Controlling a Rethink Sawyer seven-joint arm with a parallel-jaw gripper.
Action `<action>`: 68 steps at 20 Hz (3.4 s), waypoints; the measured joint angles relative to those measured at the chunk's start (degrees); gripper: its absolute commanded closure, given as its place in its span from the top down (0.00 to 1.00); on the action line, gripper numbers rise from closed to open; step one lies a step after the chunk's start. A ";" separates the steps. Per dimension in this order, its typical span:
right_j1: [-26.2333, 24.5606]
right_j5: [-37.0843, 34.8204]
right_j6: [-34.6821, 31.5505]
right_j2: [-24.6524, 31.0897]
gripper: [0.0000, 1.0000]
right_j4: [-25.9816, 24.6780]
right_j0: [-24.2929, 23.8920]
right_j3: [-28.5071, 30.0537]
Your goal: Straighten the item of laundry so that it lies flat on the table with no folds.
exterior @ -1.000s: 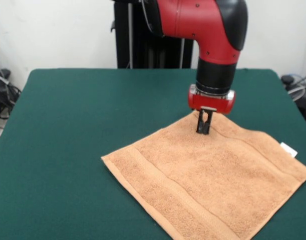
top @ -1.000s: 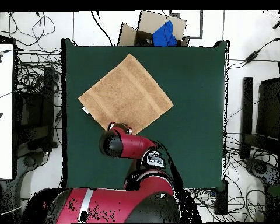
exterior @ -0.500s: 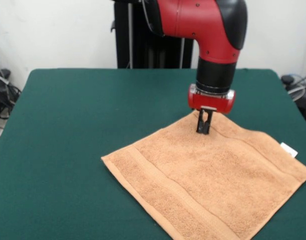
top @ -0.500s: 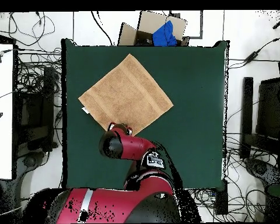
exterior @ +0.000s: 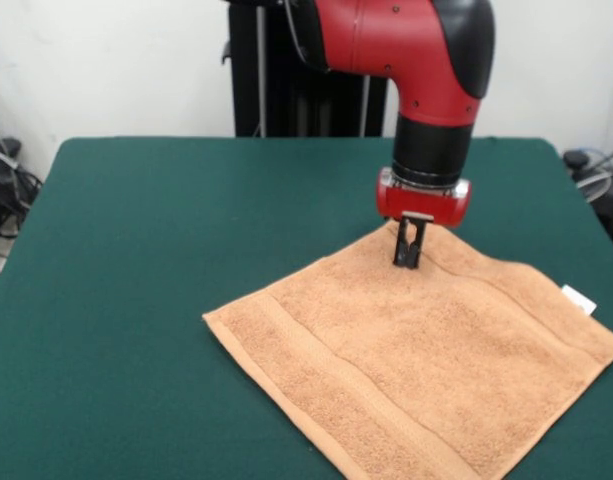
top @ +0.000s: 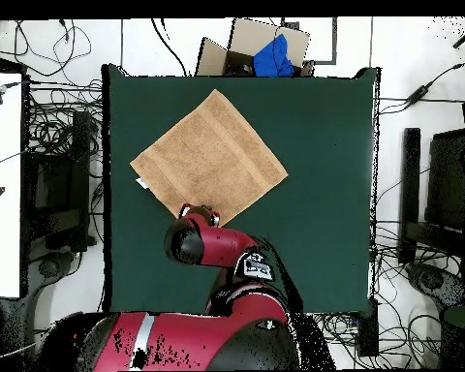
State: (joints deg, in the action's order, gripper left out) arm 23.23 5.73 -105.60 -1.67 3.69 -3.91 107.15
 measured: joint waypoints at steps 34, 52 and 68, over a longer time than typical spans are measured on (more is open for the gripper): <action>1.13 -1.03 0.00 0.26 0.00 -3.58 -2.44 5.69; 1.10 4.10 0.00 0.88 0.00 -4.21 -2.15 7.71; 1.62 5.54 0.00 0.97 1.00 -4.20 -0.45 10.76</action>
State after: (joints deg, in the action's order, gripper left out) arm 24.85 11.27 -105.60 -0.70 -0.51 -4.36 117.90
